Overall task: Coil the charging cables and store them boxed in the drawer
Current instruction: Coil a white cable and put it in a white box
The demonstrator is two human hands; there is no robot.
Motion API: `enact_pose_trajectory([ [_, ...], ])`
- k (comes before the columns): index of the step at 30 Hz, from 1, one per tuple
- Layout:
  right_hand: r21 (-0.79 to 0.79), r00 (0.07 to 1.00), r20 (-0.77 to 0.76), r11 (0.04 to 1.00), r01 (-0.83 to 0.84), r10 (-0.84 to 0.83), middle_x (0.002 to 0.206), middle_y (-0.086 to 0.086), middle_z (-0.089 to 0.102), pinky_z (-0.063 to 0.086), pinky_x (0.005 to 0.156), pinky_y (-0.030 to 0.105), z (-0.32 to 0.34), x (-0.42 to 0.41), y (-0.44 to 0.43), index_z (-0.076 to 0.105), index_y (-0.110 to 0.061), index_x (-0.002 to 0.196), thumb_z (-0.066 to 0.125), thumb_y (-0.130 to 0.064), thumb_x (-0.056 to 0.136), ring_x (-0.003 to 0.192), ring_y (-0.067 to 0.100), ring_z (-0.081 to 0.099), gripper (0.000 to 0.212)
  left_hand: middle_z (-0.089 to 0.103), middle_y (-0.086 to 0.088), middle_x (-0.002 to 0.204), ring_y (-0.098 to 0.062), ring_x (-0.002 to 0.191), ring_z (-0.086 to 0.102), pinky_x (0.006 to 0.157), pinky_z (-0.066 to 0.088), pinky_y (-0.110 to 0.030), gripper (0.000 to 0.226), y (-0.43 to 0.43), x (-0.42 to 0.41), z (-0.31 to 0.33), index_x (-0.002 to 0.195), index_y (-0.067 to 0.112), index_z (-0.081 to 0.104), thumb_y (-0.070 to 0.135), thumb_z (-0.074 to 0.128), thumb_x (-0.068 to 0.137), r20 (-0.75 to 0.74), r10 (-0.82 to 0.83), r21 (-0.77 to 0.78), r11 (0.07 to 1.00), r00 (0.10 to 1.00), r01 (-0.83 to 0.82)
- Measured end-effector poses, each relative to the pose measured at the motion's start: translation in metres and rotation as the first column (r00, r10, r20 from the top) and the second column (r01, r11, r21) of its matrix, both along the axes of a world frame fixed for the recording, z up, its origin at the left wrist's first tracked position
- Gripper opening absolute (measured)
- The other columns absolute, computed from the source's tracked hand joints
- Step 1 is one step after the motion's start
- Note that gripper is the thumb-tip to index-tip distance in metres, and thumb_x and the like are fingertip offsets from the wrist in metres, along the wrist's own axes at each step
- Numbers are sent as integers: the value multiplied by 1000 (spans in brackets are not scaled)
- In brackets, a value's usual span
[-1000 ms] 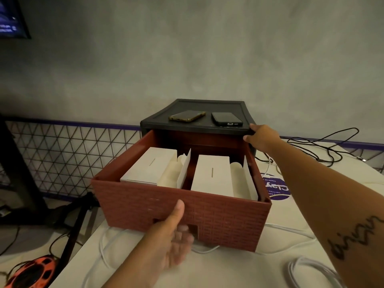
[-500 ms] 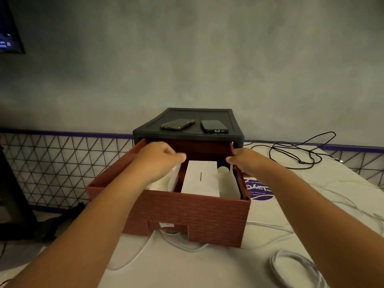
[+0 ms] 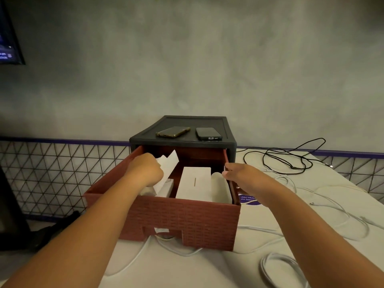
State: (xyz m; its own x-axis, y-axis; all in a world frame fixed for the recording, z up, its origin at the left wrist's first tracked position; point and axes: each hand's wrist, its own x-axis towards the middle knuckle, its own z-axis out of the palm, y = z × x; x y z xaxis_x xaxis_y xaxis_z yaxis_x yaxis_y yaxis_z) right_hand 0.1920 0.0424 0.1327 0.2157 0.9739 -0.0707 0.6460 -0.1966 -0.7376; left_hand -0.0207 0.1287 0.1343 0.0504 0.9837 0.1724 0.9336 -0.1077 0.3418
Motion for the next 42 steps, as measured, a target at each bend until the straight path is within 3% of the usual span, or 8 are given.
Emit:
enact_pose_trajectory([
  [6,214,979,-201,974,72,-29,148,1,38,36,90,31,4,-3,-14,35,-26,142,48,-31,96,127,22,43,49,62,-5,78,-21,73,58,66,43,-29,14,-29,-23,37,74,8,61,16,66,85,354,-107,123,990,929,67],
  [13,417,841,-511,907,58,180,132,-4,50,40,99,33,13,-11,-32,34,-29,142,62,-41,83,120,15,50,67,68,4,69,-9,68,60,65,46,-24,9,-81,-32,57,71,15,65,14,63,80,872,-345,193,894,347,404],
  [17,409,612,-714,912,-29,340,112,-5,66,49,90,35,13,-8,-46,56,-39,119,50,-65,80,99,12,64,47,70,4,69,-7,66,65,61,55,-20,15,-94,-29,50,63,23,73,21,59,68,880,-426,263,804,209,534],
  [20,430,281,-848,894,-127,448,116,7,63,55,76,42,-1,7,-61,63,-28,119,58,-83,52,104,29,62,87,69,7,70,-6,67,64,60,53,-18,10,-96,-30,40,67,29,74,19,73,69,825,-521,324,754,220,571],
  [23,386,22,-914,887,-252,404,136,20,46,43,95,52,-12,21,-72,44,-14,138,38,-78,78,123,45,45,89,69,9,71,-3,67,63,62,51,-15,11,-95,-34,32,70,32,73,35,68,61,771,-597,359,696,223,622],
  [30,275,316,-892,943,-187,323,96,11,65,52,51,27,-18,21,-101,68,-18,88,90,-41,38,73,26,63,60,60,13,80,-7,80,55,77,48,-25,11,-98,-34,13,74,36,67,45,64,67,708,-618,296,700,342,650],
  [35,273,447,-855,961,-44,263,76,7,66,41,40,20,-19,-6,-121,64,-20,76,63,-14,59,57,20,61,18,53,24,118,-3,102,55,88,49,-32,43,-124,-9,-23,109,60,51,53,58,67,887,-338,116,823,316,556],
  [42,367,494,-843,900,237,214,86,-5,70,46,58,27,-33,-41,-121,61,-28,103,45,6,81,76,20,60,44,60,21,123,-5,100,65,65,56,-27,84,-163,8,-44,123,52,44,55,83,49,980,-71,160,832,-184,531],
])
